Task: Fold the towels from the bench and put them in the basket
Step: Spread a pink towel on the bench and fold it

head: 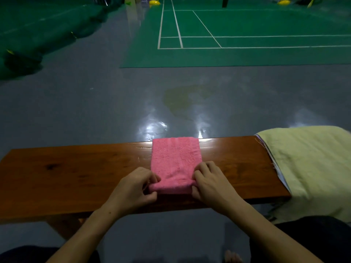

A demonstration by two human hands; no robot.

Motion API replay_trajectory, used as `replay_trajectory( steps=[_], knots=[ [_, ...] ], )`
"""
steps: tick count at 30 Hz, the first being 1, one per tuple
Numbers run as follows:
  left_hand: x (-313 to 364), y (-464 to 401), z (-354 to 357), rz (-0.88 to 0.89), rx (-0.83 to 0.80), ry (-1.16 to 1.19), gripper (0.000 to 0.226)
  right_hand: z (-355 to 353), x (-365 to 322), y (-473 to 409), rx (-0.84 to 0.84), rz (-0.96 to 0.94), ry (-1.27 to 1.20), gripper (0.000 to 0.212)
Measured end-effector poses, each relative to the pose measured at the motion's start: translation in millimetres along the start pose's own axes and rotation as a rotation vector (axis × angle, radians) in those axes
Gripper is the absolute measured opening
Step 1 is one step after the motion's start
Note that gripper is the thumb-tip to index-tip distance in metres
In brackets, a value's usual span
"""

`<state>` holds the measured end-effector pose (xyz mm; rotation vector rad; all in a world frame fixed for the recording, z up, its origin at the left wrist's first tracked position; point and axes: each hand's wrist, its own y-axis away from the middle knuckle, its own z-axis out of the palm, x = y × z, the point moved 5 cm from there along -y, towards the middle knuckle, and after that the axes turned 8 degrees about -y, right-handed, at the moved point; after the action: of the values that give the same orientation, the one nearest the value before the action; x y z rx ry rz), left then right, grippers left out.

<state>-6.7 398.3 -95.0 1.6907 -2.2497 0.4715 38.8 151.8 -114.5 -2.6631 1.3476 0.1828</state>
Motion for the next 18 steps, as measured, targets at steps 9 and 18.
replay_trajectory(
  steps=[9, 18],
  knots=[
    [-1.3, -1.7, -21.7, -0.198, 0.128, 0.512, 0.027, -25.4, 7.6, 4.4, -0.016, 0.097, -0.603, 0.019],
    [-3.3, 1.5, -13.2, -0.292, -0.029, 0.899, 0.038, -31.4, 17.1, 10.0, -0.102, 0.182, -1.049, 0.034]
  ],
)
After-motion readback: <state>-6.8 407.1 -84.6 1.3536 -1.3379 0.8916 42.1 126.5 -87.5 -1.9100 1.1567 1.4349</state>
